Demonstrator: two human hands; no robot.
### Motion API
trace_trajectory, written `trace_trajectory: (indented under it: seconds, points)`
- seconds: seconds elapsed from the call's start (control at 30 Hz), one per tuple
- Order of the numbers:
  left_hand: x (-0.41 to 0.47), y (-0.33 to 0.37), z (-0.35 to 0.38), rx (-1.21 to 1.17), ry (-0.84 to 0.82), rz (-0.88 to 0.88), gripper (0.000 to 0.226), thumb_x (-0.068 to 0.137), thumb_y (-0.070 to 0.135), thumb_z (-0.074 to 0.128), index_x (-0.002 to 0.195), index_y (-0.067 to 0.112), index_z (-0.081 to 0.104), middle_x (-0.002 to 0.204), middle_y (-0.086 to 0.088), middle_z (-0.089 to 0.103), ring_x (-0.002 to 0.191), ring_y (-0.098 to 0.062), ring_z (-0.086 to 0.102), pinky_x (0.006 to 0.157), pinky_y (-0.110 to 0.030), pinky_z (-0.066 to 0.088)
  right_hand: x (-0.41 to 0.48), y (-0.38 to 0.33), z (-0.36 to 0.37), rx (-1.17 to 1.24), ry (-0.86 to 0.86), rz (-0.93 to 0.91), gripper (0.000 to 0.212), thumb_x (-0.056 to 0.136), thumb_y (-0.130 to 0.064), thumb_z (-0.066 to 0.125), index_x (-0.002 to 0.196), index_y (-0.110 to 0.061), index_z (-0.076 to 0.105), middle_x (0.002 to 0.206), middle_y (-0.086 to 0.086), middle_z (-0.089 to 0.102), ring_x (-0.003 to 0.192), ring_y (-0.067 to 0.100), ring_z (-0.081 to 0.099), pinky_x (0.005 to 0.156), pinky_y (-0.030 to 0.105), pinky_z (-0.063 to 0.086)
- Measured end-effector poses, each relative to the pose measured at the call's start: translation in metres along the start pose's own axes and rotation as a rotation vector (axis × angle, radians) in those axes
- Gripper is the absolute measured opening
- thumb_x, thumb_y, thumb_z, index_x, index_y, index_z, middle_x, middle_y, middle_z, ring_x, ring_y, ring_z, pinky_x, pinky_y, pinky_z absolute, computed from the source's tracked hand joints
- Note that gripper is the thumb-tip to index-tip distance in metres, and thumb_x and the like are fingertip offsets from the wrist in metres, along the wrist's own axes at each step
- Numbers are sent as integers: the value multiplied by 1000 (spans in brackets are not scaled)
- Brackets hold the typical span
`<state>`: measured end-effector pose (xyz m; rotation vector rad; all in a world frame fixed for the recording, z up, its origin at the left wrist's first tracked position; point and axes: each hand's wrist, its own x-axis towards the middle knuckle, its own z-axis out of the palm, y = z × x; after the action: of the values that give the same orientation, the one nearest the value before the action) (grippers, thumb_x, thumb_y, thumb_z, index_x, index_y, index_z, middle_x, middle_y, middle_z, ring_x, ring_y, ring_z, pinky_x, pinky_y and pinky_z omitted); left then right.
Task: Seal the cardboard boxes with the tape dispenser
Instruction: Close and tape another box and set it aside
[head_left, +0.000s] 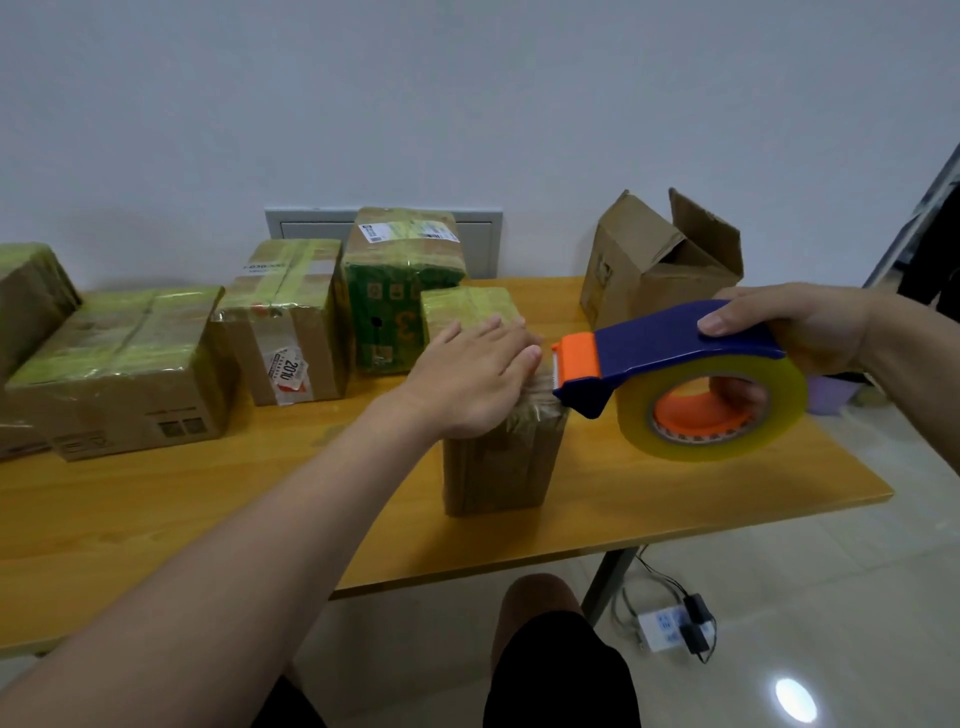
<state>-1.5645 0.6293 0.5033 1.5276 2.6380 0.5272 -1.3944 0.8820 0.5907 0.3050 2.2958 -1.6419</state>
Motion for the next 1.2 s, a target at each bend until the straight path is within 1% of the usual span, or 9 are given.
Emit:
trace_trajectory:
  seconds: [0.2, 0.33, 0.4, 0.5, 0.67, 0.9, 0.97, 1.07, 1.2]
  points:
    - [0, -6, -3, 21, -42, 62, 49, 111, 51, 18, 157, 41, 35, 172, 11, 18, 159, -12, 6, 128, -49, -5, 8, 24, 0, 17, 72, 21, 60, 61, -40, 76, 109, -6, 68, 94, 15, 76, 75, 24, 74, 61, 33, 60]
    - [-2, -9, -9, 44, -77, 88, 46, 111, 52, 20, 154, 48, 35, 172, 14, 17, 160, -12, 5, 126, -59, -8, 18, 47, 13, 128, 61, -22, 41, 69, -32, 67, 95, -1, 70, 62, 9, 71, 52, 18, 67, 53, 29, 55]
    - [-3, -14, -14, 7, -91, 97, 42, 111, 50, 24, 150, 50, 39, 171, 17, 17, 159, -9, 5, 124, -64, -10, 24, 50, 19, 155, 44, -59, 33, 78, -32, 59, 84, -5, 76, 60, 9, 69, 50, 18, 66, 54, 29, 54]
    - [-6, -28, -26, -125, -121, 95, 31, 112, 41, 34, 137, 49, 50, 169, 20, 24, 158, -8, 9, 122, -68, -9, 36, 39, 27, 123, 10, -125, 44, 78, -38, 66, 98, 1, 67, 65, 5, 72, 53, 14, 68, 53, 24, 54]
    - [-2, -31, -37, -446, -13, 29, 29, 113, 28, 40, 114, 26, 69, 136, 4, 55, 130, -17, 50, 116, -56, 35, 58, 20, 44, 64, -66, -186, 55, 69, -55, 82, 96, -7, 75, 73, 14, 69, 51, 21, 63, 51, 27, 53]
    - [3, -16, -22, -171, 13, 43, 34, 112, 45, 34, 104, 43, 67, 136, 19, 49, 133, -13, 41, 116, -72, 14, 43, 50, 40, 141, -10, -146, 76, 61, -61, 87, 103, 0, 70, 71, 13, 71, 53, 19, 66, 54, 27, 56]
    - [5, -9, -21, -127, 12, 41, 37, 110, 51, 33, 97, 43, 67, 135, 20, 48, 132, -12, 41, 116, -73, 12, 30, 66, 36, 197, 50, -154, 66, 52, -59, 91, 92, -9, 77, 76, 9, 74, 61, 17, 69, 58, 27, 57]
    - [5, -1, -21, -50, -14, 23, 43, 98, 73, 29, 94, 45, 62, 141, 17, 46, 137, -15, 39, 117, -73, 13, 13, 71, 35, 213, 26, -143, 44, 61, -50, 85, 87, -15, 80, 77, 6, 75, 64, 16, 71, 63, 31, 57]
    - [0, 3, -25, -19, -51, 19, 58, 77, 86, 32, 104, 44, 62, 147, 14, 43, 141, -17, 35, 117, -73, 11, 3, 43, 30, -14, 66, -59, 72, 58, -55, 86, 105, -5, 65, 85, 6, 76, 72, 17, 73, 65, 30, 57]
